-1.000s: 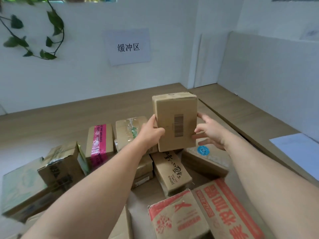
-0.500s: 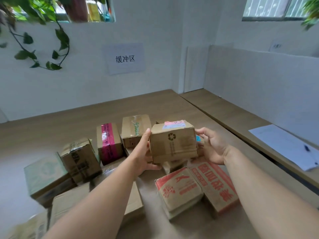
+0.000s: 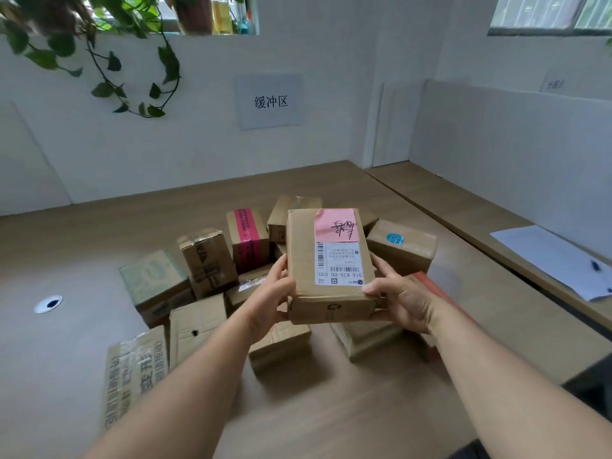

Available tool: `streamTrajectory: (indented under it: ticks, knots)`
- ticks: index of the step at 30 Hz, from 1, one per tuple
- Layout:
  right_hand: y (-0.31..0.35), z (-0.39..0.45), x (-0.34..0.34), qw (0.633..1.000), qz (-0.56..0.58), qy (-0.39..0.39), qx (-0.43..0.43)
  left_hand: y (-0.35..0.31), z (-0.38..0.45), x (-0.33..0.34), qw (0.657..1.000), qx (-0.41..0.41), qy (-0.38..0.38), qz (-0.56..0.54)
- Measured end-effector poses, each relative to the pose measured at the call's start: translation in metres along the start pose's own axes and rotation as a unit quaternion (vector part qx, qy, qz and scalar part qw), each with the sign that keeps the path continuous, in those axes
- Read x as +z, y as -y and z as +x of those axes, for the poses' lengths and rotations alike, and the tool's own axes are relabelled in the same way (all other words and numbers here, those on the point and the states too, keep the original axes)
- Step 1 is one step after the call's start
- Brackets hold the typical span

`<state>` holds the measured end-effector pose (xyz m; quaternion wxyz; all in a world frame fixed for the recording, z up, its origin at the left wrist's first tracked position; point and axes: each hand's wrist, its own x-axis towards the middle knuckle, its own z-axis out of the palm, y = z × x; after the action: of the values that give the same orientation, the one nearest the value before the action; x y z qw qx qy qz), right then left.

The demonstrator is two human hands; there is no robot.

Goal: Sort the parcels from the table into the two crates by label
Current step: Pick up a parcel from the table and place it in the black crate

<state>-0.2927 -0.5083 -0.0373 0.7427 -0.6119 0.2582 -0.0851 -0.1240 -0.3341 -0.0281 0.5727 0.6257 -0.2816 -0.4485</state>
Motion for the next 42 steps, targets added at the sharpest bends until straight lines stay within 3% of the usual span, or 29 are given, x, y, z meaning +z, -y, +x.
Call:
streamTrajectory:
  ticks: [11, 17, 21, 28, 36, 42]
  knots:
    - [-0.028, -0.025, 0.049, 1.000, -0.010, -0.017, -0.018, 0.028, -0.071, -0.025, 0.997, 0.056, -0.006, 0.055]
    - [-0.030, -0.037, 0.063, 1.000, 0.011, 0.001, -0.016, 0.048, -0.104, -0.056, 0.976, 0.094, -0.132, 0.148]
    - [-0.035, -0.039, 0.078, 0.999, 0.006, 0.029, -0.011, 0.064, -0.125, -0.069, 0.953, 0.114, -0.164, 0.226]
    - [-0.046, -0.029, 0.102, 0.997, -0.010, 0.074, 0.005, 0.079, -0.158, -0.086, 0.934, 0.085, -0.204, 0.282]
    - [-0.041, -0.013, 0.140, 0.985, -0.034, 0.168, 0.015, 0.087, -0.207, -0.090, 0.906, 0.048, -0.309, 0.285]
    - [-0.050, -0.008, 0.183, 0.967, -0.037, 0.249, 0.038, 0.099, -0.266, -0.086, 0.866, 0.009, -0.382, 0.324]
